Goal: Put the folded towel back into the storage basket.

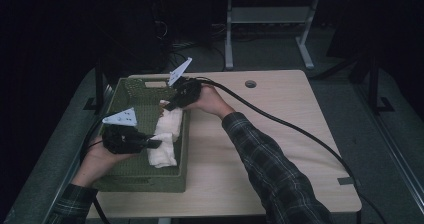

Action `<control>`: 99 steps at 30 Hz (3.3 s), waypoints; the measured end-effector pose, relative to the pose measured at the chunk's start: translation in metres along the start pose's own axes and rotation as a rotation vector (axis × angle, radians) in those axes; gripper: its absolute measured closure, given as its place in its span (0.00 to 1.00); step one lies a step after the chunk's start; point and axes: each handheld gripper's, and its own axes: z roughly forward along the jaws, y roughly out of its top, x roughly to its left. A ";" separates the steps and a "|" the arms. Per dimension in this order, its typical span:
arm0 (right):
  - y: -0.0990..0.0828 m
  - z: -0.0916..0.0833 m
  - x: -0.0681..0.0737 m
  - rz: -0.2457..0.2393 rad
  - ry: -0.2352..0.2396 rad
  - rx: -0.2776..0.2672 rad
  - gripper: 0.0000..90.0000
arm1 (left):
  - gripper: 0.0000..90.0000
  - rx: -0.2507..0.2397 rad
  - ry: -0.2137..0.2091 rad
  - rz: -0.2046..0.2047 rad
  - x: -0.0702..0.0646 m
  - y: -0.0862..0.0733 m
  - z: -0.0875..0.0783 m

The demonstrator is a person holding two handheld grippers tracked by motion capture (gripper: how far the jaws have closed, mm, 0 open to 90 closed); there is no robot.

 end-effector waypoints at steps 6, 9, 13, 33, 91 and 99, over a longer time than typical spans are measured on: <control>-0.002 0.003 0.001 -0.001 0.002 0.009 0.91 | 0.66 0.023 0.006 0.021 -0.002 -0.003 0.008; -0.002 0.004 0.001 0.006 0.005 0.015 0.91 | 0.53 0.007 0.022 0.022 0.000 -0.002 0.010; -0.004 0.007 -0.001 0.003 0.005 0.025 0.91 | 0.47 -0.017 0.030 0.019 0.002 0.000 0.012; 0.000 0.009 -0.029 0.016 -0.091 -0.004 0.73 | 0.46 -0.049 0.016 0.012 0.008 0.004 0.023; -0.163 -0.153 0.014 0.198 -0.216 -0.102 0.41 | 0.35 -0.021 -0.025 0.131 -0.091 0.119 0.181; -0.191 -0.153 0.017 0.226 -0.238 -0.100 0.40 | 0.35 -0.012 -0.026 0.140 -0.102 0.105 0.211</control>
